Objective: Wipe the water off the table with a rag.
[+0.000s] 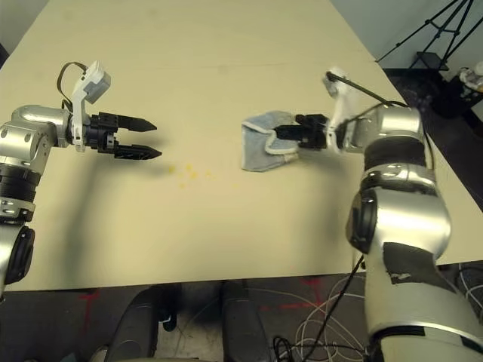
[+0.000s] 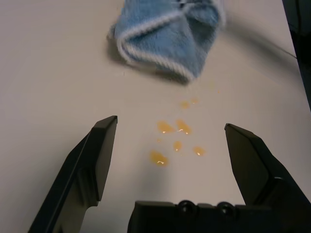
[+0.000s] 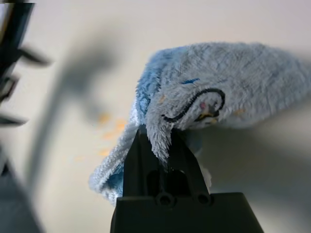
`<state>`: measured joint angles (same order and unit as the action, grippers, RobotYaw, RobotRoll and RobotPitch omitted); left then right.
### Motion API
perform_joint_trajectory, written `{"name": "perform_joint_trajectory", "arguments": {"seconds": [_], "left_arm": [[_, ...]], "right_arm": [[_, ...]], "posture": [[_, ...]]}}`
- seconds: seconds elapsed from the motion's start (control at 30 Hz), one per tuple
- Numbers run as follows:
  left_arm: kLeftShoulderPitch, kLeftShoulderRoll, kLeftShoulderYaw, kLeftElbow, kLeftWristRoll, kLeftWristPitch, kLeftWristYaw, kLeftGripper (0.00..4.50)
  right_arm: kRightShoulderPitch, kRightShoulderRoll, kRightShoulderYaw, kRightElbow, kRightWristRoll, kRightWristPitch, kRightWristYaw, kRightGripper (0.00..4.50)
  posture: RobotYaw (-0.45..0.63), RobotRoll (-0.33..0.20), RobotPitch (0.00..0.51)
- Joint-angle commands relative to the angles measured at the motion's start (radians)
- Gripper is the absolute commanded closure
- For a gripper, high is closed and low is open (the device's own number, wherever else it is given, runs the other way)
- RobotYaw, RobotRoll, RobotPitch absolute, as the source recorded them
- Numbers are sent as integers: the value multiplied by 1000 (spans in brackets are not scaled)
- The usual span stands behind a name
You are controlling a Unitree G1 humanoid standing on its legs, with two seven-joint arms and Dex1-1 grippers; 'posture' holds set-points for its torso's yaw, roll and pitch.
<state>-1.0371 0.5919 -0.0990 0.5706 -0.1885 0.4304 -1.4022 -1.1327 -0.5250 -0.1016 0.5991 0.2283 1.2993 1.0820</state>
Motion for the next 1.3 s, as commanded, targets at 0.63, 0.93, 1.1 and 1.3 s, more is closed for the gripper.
{"name": "perform_joint_trajectory", "arguments": {"seconds": [0.63, 0.93, 1.1, 1.3], "left_arm": [[-5, -2, -8, 0, -4, -6, 9, 0], [-6, -21, -12, 18, 1, -14, 14, 0], [-1, -28, -12, 25, 1, -20, 16, 0], [0, -32, -10, 36, 2, -31, 17, 0]], "right_arm": [[298, 373, -91, -483, 135, 233, -587, 4468], [276, 318, -128, -458, 117, 257, -699, 4468], [269, 223, -148, -471, 115, 304, -729, 4468], [329, 76, -103, -482, 144, 315, -710, 4468]], "posture": [[10, 0, 221], [-15, 0, 230], [-18, 0, 231], [-18, 0, 233]]}}
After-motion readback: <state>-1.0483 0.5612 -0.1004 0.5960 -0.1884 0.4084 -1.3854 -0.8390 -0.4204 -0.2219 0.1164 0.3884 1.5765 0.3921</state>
